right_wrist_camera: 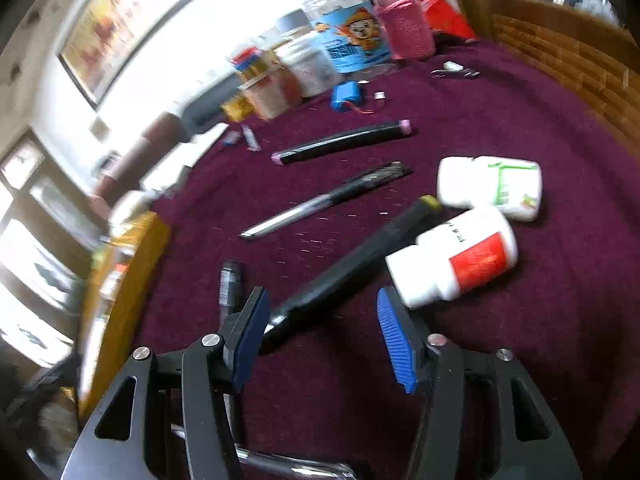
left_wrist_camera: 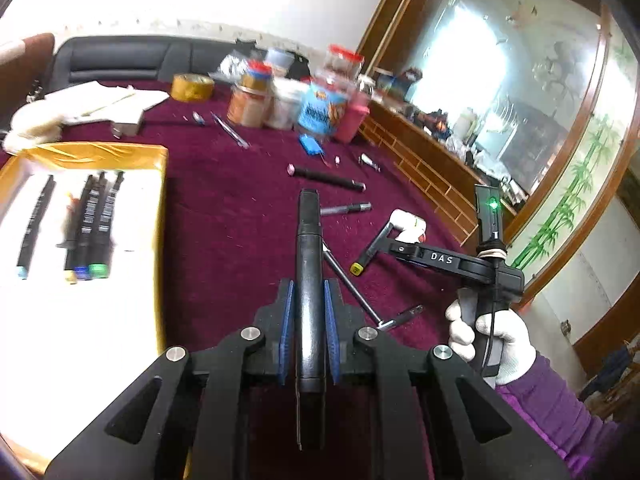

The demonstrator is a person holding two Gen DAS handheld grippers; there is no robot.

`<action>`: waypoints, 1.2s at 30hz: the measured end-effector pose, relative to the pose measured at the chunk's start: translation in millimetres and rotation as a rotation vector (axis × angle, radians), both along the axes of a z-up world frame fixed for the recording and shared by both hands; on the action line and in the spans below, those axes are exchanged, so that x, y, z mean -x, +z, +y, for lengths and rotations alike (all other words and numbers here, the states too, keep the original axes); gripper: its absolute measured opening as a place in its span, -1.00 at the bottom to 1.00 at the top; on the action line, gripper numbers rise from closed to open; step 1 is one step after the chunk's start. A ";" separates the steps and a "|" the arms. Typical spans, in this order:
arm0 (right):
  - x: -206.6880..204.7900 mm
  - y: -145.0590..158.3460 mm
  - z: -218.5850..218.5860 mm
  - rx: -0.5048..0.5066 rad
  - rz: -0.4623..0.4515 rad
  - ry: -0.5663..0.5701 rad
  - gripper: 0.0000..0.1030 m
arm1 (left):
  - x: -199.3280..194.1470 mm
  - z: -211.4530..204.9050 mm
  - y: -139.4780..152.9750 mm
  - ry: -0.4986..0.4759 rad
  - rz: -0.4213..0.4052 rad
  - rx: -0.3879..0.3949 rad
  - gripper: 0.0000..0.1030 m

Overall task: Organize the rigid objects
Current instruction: 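Grasp a black marker with left while right grasps a black pen, then carry both held pens over the yellow-rimmed box with both grippers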

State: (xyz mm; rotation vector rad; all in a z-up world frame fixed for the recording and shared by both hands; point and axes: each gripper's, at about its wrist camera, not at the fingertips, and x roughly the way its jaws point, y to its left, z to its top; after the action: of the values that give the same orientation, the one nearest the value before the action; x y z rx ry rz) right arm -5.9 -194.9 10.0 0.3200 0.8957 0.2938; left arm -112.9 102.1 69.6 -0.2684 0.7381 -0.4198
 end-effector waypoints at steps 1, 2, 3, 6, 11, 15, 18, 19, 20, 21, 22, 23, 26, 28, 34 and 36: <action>4.5 6.4 3.8 0.035 -0.020 -0.010 -0.04 | 7.9 8.5 3.8 0.011 -0.016 0.004 -0.76; 11.7 16.1 9.1 0.037 -0.057 0.001 -0.04 | 11.8 14.2 4.6 0.018 -0.022 0.009 -0.76; 15.9 23.1 15.4 0.036 -0.072 0.018 -0.04 | 14.6 20.1 4.6 0.024 -0.024 0.014 -0.76; 22.1 39.1 50.0 0.097 -0.101 0.104 -0.04 | 18.9 39.0 -1.6 0.051 -0.006 0.055 -0.76; 9.2 30.3 113.3 0.283 -0.075 0.237 -0.04 | 21.8 68.0 -11.7 0.097 0.033 0.134 -0.76; 0.7 15.3 130.8 0.341 -0.036 0.259 -0.08 | 31.1 90.1 -9.3 0.138 0.024 0.145 -0.76; -4.2 7.2 129.3 0.327 -0.002 0.243 -0.31 | 36.8 108.3 -8.5 0.165 0.023 0.167 -0.76; -6.1 4.5 128.6 0.318 0.013 0.244 -0.39 | 38.6 112.3 -9.2 0.171 0.024 0.174 -0.76; -8.6 1.3 128.6 0.316 0.031 0.240 -0.46 | 40.5 117.6 -9.4 0.182 0.024 0.182 -0.76; -8.5 1.1 128.8 0.321 0.016 0.234 -0.46 | 42.6 121.1 -9.5 0.190 0.022 0.184 -0.76; -7.7 0.4 129.6 0.328 0.016 0.234 -0.47 | 44.0 124.7 -9.4 0.199 0.018 0.185 -0.76; -6.3 0.5 130.5 0.339 0.012 0.233 -0.52 | 44.7 126.4 -10.1 0.205 0.017 0.187 -0.76; -2.0 0.7 131.5 0.371 0.004 0.230 -0.77 | 46.3 132.0 -10.4 0.226 0.015 0.188 -0.76; -1.4 1.7 127.0 0.348 0.012 0.219 -0.77 | 48.1 137.7 -9.4 0.242 0.011 0.185 -0.76; 1.6 18.9 104.2 0.079 0.032 0.214 -0.77 | 48.5 166.4 -1.2 0.301 -0.006 0.133 -0.76; 4.8 30.2 103.9 0.006 0.026 0.232 -0.77 | 46.0 175.5 0.7 0.315 -0.004 0.114 -0.76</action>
State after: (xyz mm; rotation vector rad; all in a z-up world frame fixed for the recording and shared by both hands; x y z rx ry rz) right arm -10.8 -91.0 40.2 0.2147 0.9602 0.5025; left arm -158.9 277.7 70.3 -0.4831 0.6556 -0.1629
